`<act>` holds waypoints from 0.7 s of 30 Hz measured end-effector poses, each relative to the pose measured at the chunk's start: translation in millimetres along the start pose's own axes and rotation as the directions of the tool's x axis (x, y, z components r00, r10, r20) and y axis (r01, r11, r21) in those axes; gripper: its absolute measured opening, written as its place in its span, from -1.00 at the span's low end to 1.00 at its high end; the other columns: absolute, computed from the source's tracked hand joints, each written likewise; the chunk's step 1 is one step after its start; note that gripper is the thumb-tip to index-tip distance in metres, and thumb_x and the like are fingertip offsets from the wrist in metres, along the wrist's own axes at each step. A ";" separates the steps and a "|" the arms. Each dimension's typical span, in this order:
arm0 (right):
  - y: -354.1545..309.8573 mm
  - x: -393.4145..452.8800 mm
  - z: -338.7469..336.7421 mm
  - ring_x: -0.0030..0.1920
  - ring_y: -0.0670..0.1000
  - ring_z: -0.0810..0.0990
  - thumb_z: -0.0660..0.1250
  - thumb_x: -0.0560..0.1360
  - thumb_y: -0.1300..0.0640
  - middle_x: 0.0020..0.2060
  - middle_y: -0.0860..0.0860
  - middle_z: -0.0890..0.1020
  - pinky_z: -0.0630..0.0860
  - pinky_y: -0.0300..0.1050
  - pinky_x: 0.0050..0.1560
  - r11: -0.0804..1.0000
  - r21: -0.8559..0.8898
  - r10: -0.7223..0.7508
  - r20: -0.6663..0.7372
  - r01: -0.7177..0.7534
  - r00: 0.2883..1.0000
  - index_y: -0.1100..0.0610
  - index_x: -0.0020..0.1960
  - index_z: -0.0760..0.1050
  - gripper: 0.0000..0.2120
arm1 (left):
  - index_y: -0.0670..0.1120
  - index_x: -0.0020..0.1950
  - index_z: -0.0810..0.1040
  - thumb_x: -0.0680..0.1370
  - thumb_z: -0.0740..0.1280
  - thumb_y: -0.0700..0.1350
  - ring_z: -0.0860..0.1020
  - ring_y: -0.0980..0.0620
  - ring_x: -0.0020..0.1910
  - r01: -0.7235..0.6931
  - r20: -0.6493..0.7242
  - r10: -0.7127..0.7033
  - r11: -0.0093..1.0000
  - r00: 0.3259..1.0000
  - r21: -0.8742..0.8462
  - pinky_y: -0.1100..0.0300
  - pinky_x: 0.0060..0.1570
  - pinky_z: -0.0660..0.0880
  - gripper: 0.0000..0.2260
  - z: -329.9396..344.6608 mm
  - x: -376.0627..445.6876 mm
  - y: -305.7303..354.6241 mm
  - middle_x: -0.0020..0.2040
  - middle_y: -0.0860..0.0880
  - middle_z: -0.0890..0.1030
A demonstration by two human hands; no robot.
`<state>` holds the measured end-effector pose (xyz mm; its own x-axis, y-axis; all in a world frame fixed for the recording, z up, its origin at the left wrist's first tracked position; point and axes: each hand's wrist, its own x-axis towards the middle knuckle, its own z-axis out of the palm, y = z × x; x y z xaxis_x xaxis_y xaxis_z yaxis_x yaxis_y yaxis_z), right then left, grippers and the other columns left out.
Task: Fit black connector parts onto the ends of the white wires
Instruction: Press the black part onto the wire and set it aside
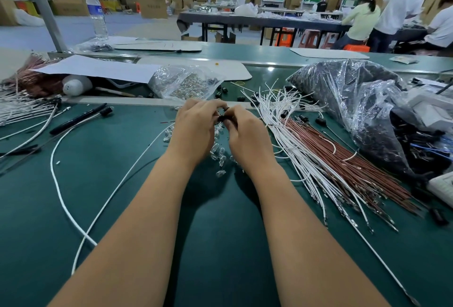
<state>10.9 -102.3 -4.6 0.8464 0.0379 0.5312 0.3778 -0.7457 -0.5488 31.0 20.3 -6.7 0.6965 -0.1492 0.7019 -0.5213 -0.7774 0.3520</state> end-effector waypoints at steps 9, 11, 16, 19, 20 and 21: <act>6.7 1.6 -2.9 -0.14 0.09 0.57 0.27 0.57 0.24 -0.13 0.09 0.63 0.48 -0.05 -0.16 0.997 0.016 0.079 -0.038 -0.079 0.996 0.20 0.06 0.51 -0.91 | -0.10 0.18 0.52 0.43 0.21 -0.40 0.47 -0.14 0.07 0.183 -0.059 -0.175 0.966 0.983 0.180 0.06 0.08 0.28 -0.62 -5.4 -3.4 -16.4 -0.06 -0.07 0.61; 5.0 1.5 0.0 -0.13 0.09 0.56 0.29 0.56 0.23 -0.12 0.09 0.64 0.44 -0.08 -0.16 0.996 0.060 0.064 -0.036 -0.062 0.997 0.19 0.05 0.52 -0.91 | -0.13 0.10 0.57 0.48 0.26 -0.34 0.52 -0.11 0.02 0.085 -0.008 -0.085 0.995 0.996 0.055 0.09 0.03 0.36 -0.75 -4.4 -2.6 -11.9 -0.02 -0.08 0.63; 4.5 1.2 3.9 -0.11 0.01 0.59 0.36 0.51 0.21 -0.16 0.00 0.65 0.48 -0.11 -0.08 0.973 0.212 0.114 -0.080 -0.095 0.990 0.11 0.06 0.55 -0.87 | -0.19 0.03 0.62 0.54 0.31 -0.28 0.57 -0.10 -0.06 0.093 0.016 -0.091 0.984 0.996 -0.152 0.09 -0.05 0.49 -0.87 0.8 -1.6 -5.0 -0.06 -0.12 0.64; 6.3 1.2 3.2 -0.17 -0.06 0.58 0.37 0.49 0.23 -0.25 -0.11 0.59 0.50 -0.16 -0.10 0.960 0.249 0.155 -0.098 -0.127 0.983 0.09 -0.02 0.54 -0.91 | -0.21 0.02 0.62 0.54 0.31 -0.29 0.57 -0.08 -0.09 0.165 -0.003 -0.168 0.971 0.986 -0.173 0.11 -0.07 0.47 -0.88 -0.8 -2.5 -10.0 -0.09 -0.12 0.65; 6.5 1.0 2.9 -0.18 -0.06 0.58 0.37 0.50 0.23 -0.27 -0.12 0.59 0.51 -0.15 -0.10 0.960 0.250 0.156 -0.099 -0.128 0.983 0.09 -0.06 0.55 -0.94 | -0.21 0.03 0.62 0.54 0.31 -0.29 0.56 -0.07 -0.12 0.177 -0.002 -0.180 0.968 0.984 -0.177 0.14 -0.11 0.45 -0.88 -1.6 -2.8 -11.5 -0.11 -0.11 0.65; 6.4 1.0 2.4 -0.19 -0.07 0.58 0.37 0.50 0.22 -0.28 -0.13 0.59 0.53 -0.14 -0.10 0.958 0.257 0.157 -0.100 -0.127 0.983 0.09 -0.08 0.56 -0.95 | -0.20 0.03 0.62 0.54 0.31 -0.29 0.54 -0.04 -0.15 0.185 -0.001 -0.189 0.966 0.982 -0.180 0.20 -0.16 0.41 -0.88 -2.1 -3.2 -12.1 -0.13 -0.09 0.63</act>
<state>15.1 -105.4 -9.1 0.8537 -0.1462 0.4999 0.3508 -0.5481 -0.7593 34.0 31.5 -11.9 0.7816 0.0010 0.6238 -0.4632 -0.6688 0.5815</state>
